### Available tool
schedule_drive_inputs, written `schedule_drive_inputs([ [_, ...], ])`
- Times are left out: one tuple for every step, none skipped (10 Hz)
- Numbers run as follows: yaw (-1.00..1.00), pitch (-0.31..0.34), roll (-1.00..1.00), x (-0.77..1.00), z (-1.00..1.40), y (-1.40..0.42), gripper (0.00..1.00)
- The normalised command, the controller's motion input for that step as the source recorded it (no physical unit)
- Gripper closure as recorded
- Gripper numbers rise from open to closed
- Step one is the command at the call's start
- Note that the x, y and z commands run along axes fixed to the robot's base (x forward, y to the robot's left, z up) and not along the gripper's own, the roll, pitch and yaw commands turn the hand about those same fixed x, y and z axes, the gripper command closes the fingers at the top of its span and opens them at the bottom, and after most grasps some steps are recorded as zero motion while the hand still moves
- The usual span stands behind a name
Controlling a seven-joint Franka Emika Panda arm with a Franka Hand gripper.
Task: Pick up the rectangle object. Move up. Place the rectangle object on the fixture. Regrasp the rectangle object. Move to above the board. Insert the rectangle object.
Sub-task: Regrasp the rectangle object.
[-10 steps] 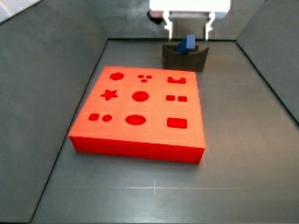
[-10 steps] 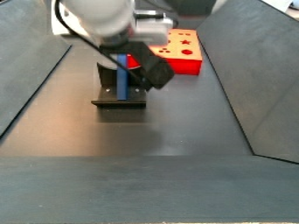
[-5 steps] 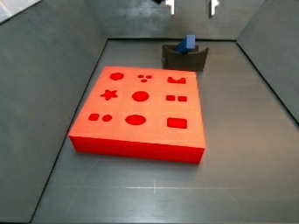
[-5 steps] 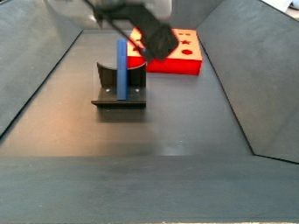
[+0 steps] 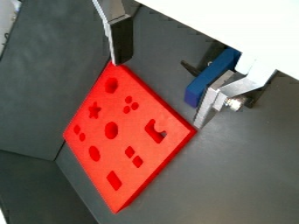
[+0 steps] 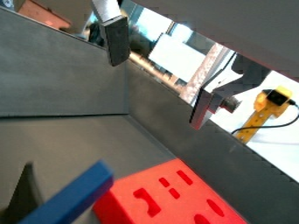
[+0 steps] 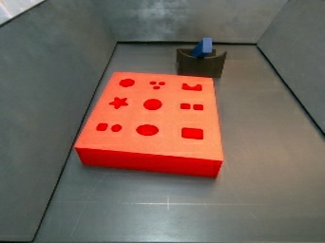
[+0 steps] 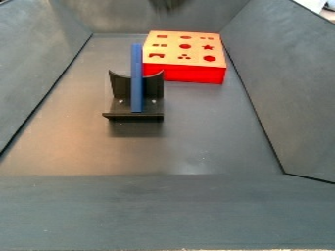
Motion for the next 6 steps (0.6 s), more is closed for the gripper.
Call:
schedule_drive_inputs([
  [0.04, 0.053, 1.00, 0.02, 0.30, -0.44, 0.00],
  [0.04, 0.048, 1.00, -0.01, 0.07, -0.18, 0.00],
  [0.04, 0.048, 1.00, -0.02, 0.04, -0.07, 0.00],
  [0.04, 0.047, 1.00, -0.02, 0.04, -0.04, 0.00],
  [0.04, 0.045, 1.00, -0.02, 0.03, -0.05, 0.00],
  [0.04, 0.040, 1.00, -0.02, 0.02, -0.03, 0.00],
])
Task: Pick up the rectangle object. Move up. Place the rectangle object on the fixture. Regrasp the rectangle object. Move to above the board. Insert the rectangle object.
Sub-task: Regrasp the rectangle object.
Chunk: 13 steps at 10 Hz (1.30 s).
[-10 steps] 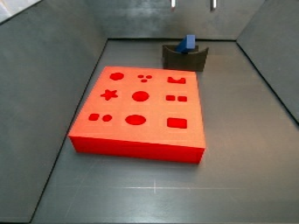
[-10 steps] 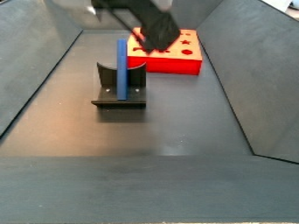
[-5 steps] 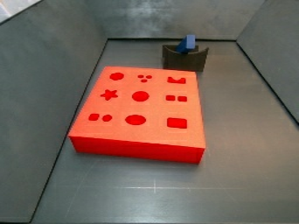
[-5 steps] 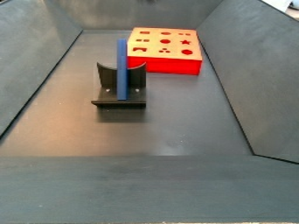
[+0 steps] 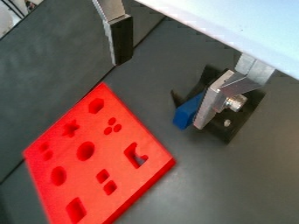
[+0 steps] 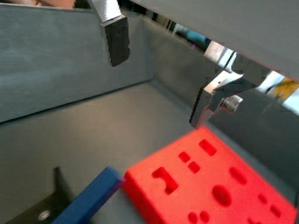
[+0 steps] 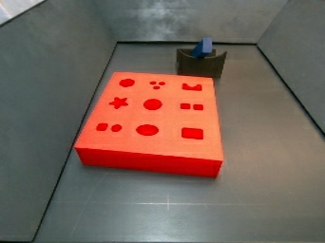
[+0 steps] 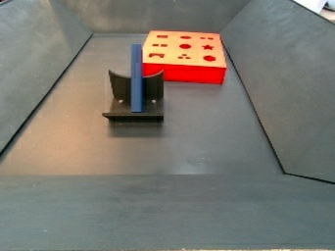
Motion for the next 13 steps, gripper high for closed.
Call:
schedule_drive_inputs([
  [0.04, 0.037, 1.00, -0.02, 0.01, -0.03, 0.00],
  [0.04, 0.034, 1.00, -0.02, 0.01, -0.02, 0.00],
  [0.04, 0.031, 1.00, -0.02, 0.01, -0.02, 0.00],
  [0.04, 0.027, 1.00, -0.01, 0.01, -0.02, 0.00],
  [0.04, 0.024, 1.00, 0.00, 0.01, -0.02, 0.00],
  [0.04, 0.024, 1.00, 0.00, 0.01, -0.02, 0.00],
  [0.04, 0.027, 1.00, 0.00, 0.01, -0.02, 0.00],
  [0.04, 0.030, 1.00, 0.00, 0.01, -0.02, 0.00],
  [0.05, 0.042, 1.00, 0.02, 0.01, -0.02, 0.00],
  [0.05, 0.047, 1.00, 0.02, 0.01, -0.02, 0.00],
  [0.05, 0.060, 1.00, 0.04, 0.00, -0.03, 0.00],
  [0.06, 0.066, 1.00, 0.05, 0.00, -0.03, 0.00],
  [0.06, 0.086, 1.00, 0.07, 0.00, -0.03, 0.00],
])
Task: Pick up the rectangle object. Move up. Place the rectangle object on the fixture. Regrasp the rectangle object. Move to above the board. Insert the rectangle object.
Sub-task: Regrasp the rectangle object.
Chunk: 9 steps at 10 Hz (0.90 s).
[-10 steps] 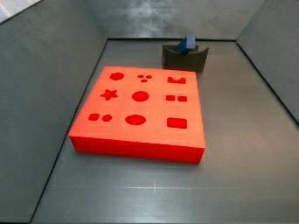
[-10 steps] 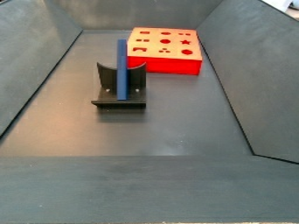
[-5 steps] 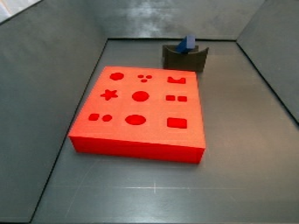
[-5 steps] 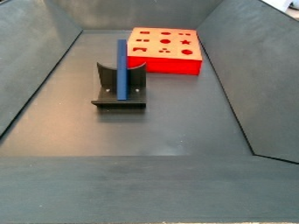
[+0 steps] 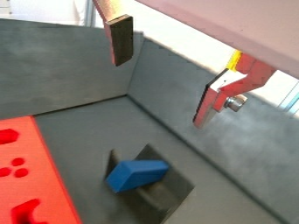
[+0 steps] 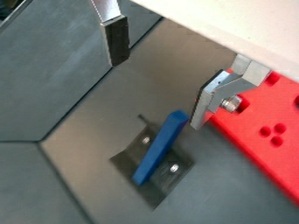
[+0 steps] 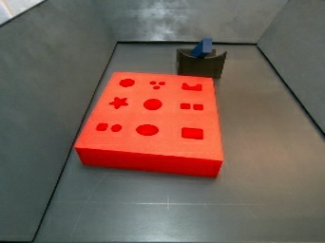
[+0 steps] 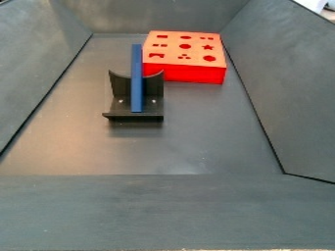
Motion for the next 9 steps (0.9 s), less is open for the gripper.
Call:
schedule_drive_inputs([
  [0.07, 0.104, 1.00, 0.08, 0.00, -0.04, 0.00],
  [0.09, 0.133, 1.00, 0.09, -0.01, -0.04, 0.00],
  [0.10, 0.153, 1.00, 0.10, -0.01, -0.04, 0.00],
  [0.14, 0.178, 1.00, 0.10, 0.00, -0.05, 0.00],
  [0.16, 0.191, 1.00, 0.09, -0.01, -0.05, 0.00],
  [0.20, 0.186, 0.85, 0.10, -0.01, -0.05, 0.00],
  [0.22, 0.163, 0.66, 0.10, -0.01, -0.05, 0.00],
  [0.23, 0.122, 0.42, 0.10, -0.01, -0.05, 0.00],
  [0.23, 0.101, 0.32, 0.10, 0.00, -0.04, 0.00],
])
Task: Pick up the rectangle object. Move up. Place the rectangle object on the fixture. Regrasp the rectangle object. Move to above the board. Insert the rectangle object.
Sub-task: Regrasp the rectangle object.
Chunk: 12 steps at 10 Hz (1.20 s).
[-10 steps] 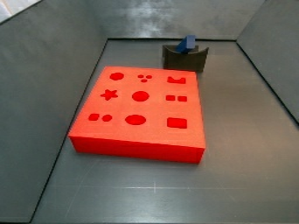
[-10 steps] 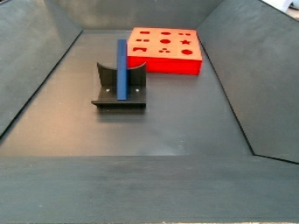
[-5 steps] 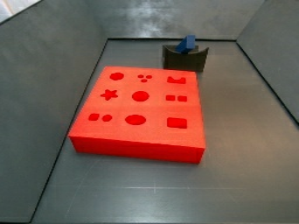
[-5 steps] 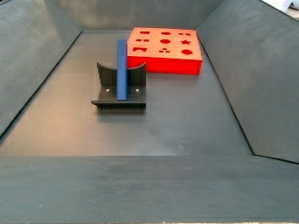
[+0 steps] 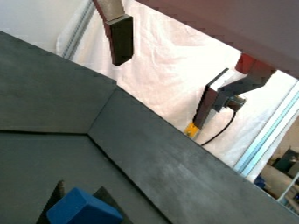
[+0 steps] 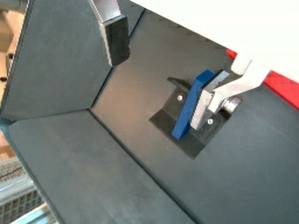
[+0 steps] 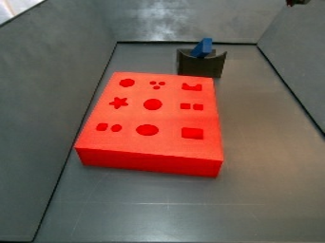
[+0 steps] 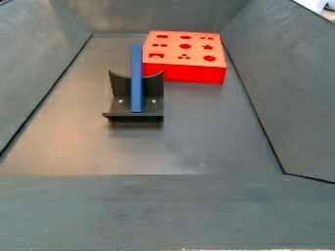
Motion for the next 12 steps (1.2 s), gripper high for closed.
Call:
schedule_drive_inputs([
  [0.23, 0.050, 0.22, 0.09, 0.00, -0.04, 0.00],
  [0.22, 0.016, 0.19, 0.08, -0.01, -0.04, 0.00],
  [0.20, -0.005, 0.17, 0.08, -0.01, -0.05, 0.00],
  [0.14, 0.034, 0.14, 0.03, -1.00, 0.04, 0.00],
  [0.12, 0.025, 0.14, 0.03, -1.00, 0.04, 0.00],
  [0.11, -0.010, 0.12, 0.04, -1.00, 0.04, 0.00],
  [0.10, -0.045, 0.09, 0.05, -1.00, 0.04, 0.00],
  [0.09, -0.064, 0.08, 0.06, -1.00, 0.03, 0.00],
  [0.07, -0.073, 0.07, 0.06, -1.00, 0.03, 0.00],
  [0.05, -0.082, 0.07, 0.07, -1.00, 0.03, 0.00],
  [0.02, -0.082, 0.07, 0.08, -1.00, 0.03, 0.00],
  [0.01, -0.078, 0.07, 0.09, -1.00, 0.02, 0.00],
])
